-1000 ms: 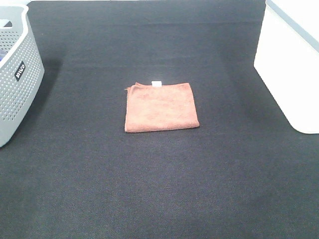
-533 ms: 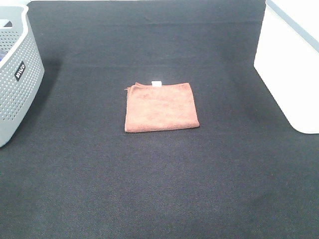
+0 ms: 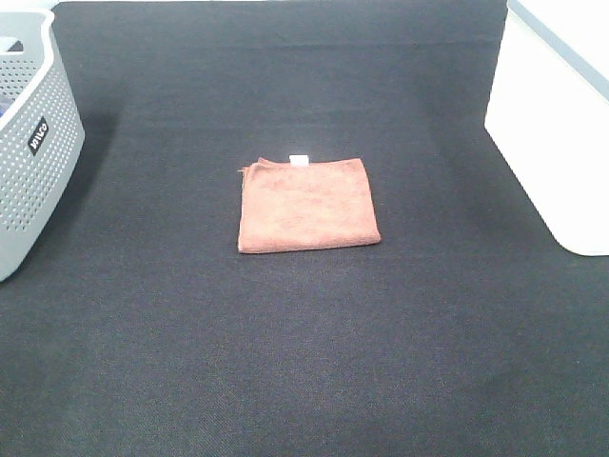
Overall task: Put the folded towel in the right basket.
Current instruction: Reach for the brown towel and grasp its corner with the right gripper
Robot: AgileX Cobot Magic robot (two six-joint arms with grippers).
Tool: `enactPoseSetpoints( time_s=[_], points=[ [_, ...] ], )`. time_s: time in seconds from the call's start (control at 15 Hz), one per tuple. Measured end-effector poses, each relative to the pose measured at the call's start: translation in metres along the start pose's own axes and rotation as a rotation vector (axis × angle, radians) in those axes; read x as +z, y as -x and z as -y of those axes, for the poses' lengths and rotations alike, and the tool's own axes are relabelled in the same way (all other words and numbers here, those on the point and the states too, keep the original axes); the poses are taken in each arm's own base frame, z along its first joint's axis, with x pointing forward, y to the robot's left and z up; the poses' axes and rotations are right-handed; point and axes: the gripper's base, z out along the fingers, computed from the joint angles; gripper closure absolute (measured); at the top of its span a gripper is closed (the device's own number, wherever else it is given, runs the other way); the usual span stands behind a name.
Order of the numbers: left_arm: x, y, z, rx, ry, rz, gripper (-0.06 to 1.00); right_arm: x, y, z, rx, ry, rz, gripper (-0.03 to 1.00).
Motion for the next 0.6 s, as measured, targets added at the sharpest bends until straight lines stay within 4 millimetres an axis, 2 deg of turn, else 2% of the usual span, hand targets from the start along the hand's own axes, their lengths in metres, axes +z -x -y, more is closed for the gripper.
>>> enactPoseSetpoints(
  time_s=[0.6],
  points=[
    [0.0, 0.0, 0.0, 0.0, 0.0, 0.0, 0.07, 0.0, 0.0, 0.0, 0.0, 0.0, 0.0, 0.3]
  ],
)
